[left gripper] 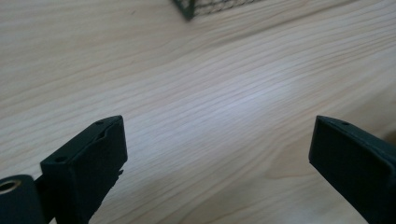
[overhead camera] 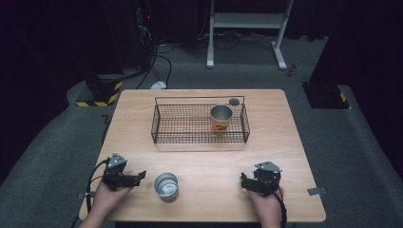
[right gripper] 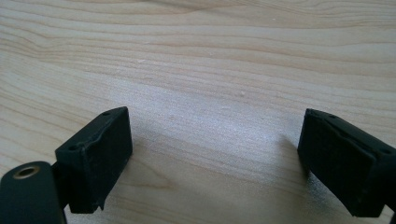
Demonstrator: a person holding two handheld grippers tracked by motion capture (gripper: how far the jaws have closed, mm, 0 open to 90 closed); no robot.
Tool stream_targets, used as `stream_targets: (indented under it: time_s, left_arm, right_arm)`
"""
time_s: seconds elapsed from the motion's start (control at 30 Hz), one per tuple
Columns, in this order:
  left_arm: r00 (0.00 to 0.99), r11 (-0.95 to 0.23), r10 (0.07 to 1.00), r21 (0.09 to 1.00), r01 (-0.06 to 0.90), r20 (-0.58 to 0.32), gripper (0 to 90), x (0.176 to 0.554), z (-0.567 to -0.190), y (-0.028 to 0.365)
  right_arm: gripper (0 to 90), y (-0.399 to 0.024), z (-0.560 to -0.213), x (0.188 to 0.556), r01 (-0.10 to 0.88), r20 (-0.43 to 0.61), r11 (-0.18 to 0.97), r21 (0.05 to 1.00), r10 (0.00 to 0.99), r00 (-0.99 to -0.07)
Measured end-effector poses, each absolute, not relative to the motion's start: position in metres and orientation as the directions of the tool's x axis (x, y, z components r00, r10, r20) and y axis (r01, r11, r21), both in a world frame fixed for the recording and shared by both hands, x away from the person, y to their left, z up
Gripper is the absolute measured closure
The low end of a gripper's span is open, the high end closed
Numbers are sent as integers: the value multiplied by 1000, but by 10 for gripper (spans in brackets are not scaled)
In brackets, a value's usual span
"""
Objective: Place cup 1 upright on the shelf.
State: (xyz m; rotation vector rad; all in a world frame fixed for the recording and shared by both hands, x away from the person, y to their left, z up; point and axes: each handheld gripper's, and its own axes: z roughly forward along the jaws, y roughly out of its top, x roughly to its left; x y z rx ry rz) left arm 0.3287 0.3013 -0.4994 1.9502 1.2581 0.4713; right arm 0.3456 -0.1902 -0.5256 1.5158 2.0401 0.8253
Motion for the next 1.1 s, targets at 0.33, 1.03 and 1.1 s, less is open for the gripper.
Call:
stream_targets:
  time_s: [0.33, 1.03, 1.1]
  left_arm:
    - [515, -208, 852, 836, 508, -100, 46, 310, -474, 301]
    - [644, -227, 758, 884, 409, -103, 34, 289, -454, 269]
    - [655, -242, 750, 882, 405, -95, 34, 287, -456, 266]
  right_arm:
    - [99, -190, -526, 345, 678, -16, 215, 703, 958, -287]
    - [103, -189, -526, 345, 678, -19, 209, 704, 961, -277]
    - [103, -189, -526, 345, 679, -18, 206, 704, 962, -273]
